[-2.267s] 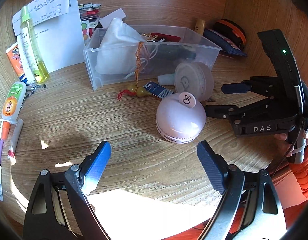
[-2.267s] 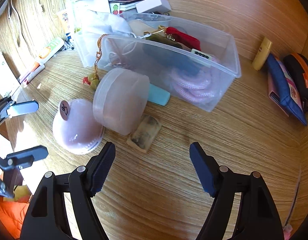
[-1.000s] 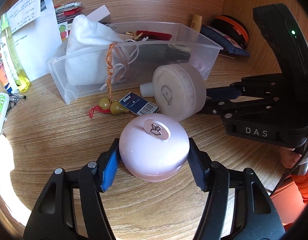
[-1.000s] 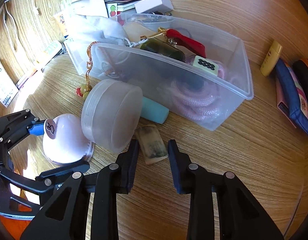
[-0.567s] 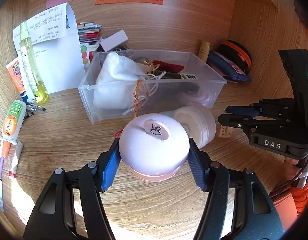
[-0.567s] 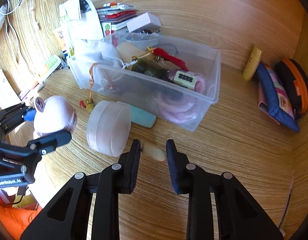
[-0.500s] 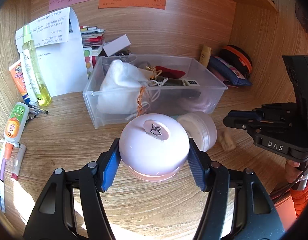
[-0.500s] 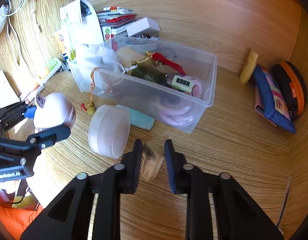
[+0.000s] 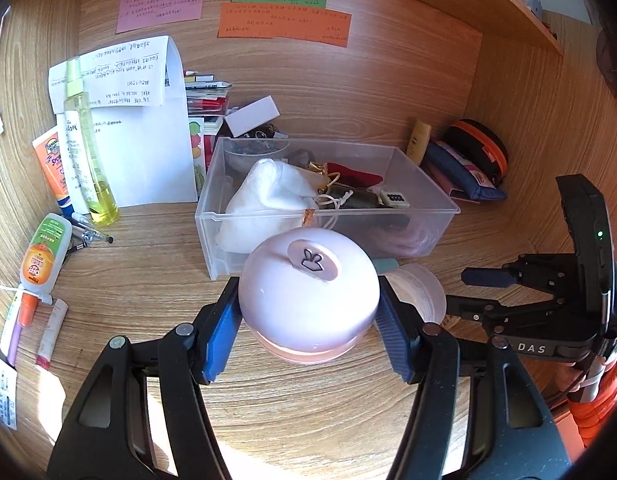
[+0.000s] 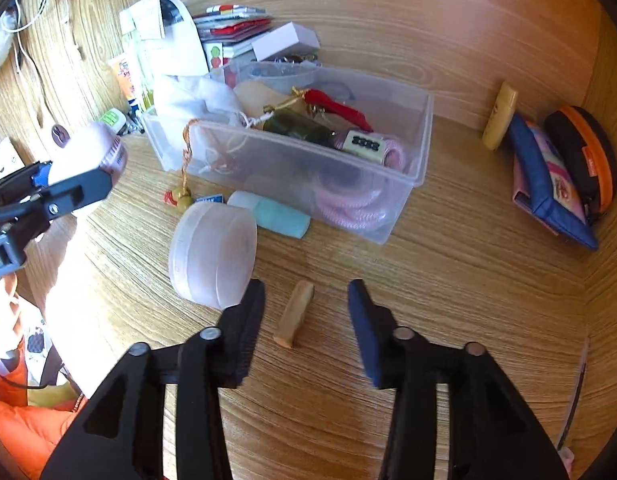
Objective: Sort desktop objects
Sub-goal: 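Close the right gripper on the small brown block while the left lifts the pink container, then lower the pink container and brown block into the clear box and open both grippers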
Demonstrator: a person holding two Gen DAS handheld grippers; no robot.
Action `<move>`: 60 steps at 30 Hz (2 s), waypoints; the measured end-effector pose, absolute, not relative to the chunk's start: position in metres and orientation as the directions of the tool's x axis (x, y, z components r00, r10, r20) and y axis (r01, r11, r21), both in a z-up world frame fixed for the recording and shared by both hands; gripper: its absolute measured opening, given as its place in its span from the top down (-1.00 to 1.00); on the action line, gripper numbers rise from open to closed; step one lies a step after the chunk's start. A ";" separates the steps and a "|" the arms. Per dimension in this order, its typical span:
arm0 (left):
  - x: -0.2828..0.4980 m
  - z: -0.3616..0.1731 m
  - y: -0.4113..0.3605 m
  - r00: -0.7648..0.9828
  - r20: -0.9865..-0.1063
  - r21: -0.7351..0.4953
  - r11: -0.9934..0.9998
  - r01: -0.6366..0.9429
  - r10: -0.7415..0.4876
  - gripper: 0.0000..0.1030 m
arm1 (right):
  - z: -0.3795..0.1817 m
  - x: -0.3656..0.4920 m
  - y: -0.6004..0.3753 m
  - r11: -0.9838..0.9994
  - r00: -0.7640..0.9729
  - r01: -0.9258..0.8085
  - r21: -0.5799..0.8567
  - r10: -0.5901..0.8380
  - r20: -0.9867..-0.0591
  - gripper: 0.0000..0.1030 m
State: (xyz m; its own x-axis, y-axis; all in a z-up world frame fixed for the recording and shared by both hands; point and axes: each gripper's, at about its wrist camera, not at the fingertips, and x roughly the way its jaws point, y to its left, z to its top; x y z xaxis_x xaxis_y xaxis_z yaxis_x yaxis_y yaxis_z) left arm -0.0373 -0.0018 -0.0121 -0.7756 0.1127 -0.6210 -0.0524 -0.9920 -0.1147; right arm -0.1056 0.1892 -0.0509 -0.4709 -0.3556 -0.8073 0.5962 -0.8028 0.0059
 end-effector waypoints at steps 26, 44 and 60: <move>-0.076 0.014 -0.004 -0.805 -0.572 -0.118 -0.987 -0.106 0.155 -0.22 | -0.011 -0.121 0.199 -0.849 -0.582 0.529 0.003 -0.365 -0.727 0.81; -0.150 0.036 0.010 -0.787 -0.570 -0.124 -0.972 -0.201 0.235 -0.22 | 0.017 -0.162 0.189 -0.851 -0.619 0.524 0.030 -0.405 -0.673 0.81; -0.193 -0.007 0.009 -0.712 -0.670 -0.124 -0.977 -0.171 0.210 -0.22 | -0.002 -0.201 0.171 -0.839 -0.566 0.542 0.053 -0.411 -0.715 0.81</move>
State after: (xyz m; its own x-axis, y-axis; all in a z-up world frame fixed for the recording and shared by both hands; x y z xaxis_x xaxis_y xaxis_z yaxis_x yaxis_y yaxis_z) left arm -0.1931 0.0094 -0.0065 -0.7117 0.2099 -0.6704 -0.1715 -0.9773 -0.1240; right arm -0.2012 0.1707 -0.0020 -0.5658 -0.4109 -0.7148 0.5422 -0.8386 0.0529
